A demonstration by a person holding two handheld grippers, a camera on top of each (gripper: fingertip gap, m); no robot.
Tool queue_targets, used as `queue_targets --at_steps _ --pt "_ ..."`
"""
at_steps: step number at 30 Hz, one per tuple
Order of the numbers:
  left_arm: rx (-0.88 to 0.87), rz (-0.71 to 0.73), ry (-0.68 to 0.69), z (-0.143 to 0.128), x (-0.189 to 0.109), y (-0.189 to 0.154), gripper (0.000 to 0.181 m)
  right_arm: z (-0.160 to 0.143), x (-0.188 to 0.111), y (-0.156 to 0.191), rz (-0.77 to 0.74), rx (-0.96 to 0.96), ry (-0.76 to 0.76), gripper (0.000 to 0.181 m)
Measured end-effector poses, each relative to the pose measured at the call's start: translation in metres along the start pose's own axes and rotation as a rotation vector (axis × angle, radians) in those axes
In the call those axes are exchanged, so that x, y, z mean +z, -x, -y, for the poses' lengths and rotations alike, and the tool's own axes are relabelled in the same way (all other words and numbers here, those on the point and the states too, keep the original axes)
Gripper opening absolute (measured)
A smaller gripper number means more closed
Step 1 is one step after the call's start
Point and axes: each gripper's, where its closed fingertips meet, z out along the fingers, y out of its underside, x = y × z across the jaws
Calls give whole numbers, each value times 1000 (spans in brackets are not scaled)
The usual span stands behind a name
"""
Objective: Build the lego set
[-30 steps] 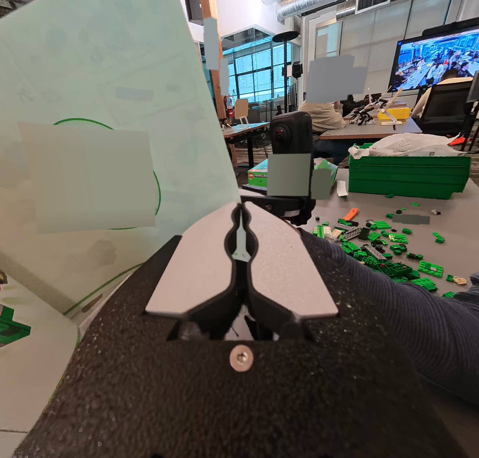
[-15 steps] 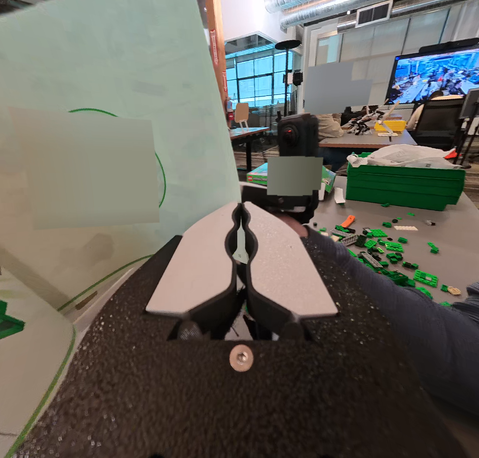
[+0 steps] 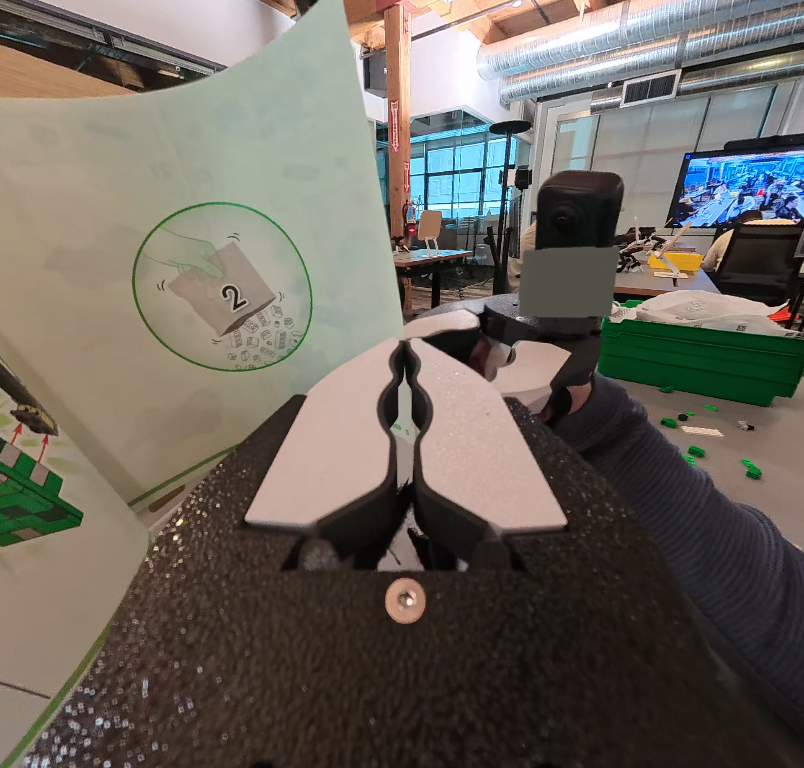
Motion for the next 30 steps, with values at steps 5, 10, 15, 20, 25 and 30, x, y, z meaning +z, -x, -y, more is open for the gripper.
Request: queue_targets --at_steps 5,10,15,20,25,30 --pt "4 -9 3 1 0 -2 0 0 5 -2 -11 10 0 58" --pt "6 -7 2 1 0 -1 0 -1 1 -7 -39 -5 6 45" --pt "4 -12 2 1 -1 -1 0 2 -3 -5 -13 -2 -29 31" --pt "4 -13 0 2 -1 -1 0 3 -6 -6 -17 -6 -46 22" --pt "22 48 17 1 -5 9 0 5 -14 -21 -104 19 -63 17" --pt "-13 189 22 3 -18 35 0 2 -24 -45 -232 84 -76 12"
